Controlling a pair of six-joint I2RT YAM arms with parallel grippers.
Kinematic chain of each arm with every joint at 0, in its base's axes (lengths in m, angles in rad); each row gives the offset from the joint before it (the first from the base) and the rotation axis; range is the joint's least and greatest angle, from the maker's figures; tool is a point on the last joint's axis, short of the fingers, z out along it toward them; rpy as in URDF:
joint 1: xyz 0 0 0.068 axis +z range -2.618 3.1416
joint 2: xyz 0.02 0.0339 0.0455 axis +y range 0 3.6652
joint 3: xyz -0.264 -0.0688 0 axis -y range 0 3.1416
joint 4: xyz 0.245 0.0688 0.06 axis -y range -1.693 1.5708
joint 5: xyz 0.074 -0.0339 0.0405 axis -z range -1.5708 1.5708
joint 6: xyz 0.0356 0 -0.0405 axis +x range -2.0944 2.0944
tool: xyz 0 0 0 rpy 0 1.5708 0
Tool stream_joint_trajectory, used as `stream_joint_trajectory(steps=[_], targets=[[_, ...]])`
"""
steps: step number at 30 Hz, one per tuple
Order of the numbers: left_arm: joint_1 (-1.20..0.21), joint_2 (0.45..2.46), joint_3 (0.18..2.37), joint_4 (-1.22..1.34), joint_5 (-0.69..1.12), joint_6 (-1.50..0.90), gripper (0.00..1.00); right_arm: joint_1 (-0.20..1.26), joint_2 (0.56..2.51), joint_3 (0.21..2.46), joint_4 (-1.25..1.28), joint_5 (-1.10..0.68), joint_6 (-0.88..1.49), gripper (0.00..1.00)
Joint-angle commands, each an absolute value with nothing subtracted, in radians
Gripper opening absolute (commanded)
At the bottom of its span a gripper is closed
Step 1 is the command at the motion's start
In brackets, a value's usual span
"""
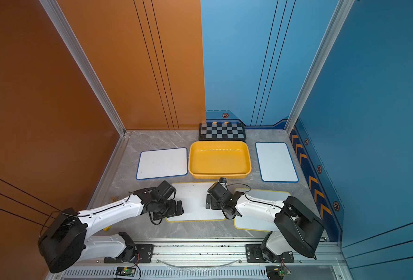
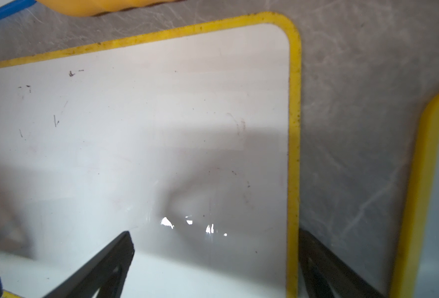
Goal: Put the whiteboard into the storage box
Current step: Pick up the whiteboard at the center of the board.
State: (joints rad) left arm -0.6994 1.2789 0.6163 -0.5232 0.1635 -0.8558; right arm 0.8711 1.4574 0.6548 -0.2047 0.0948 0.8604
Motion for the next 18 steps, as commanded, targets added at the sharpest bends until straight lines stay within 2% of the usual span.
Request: stream_joint_trajectory(steps=[1,10,18], targets=[[-0.695,1.306,0.543,-0.289,0.422,-0.838,0.98,0.892,1.544,0.564,-0.247,-0.136,0.911,1.0],[-0.616,1.223,0.474,-0.147,0.557,-0.837,0.98,0.896,1.59,0.501,-0.025,-0.298,0.928,1.0],[-0.567,1.208,0.425,-0.117,0.558,-0.855,0.98,0.912,1.623,0.496,0.025,-0.356,0.95,1.0]])
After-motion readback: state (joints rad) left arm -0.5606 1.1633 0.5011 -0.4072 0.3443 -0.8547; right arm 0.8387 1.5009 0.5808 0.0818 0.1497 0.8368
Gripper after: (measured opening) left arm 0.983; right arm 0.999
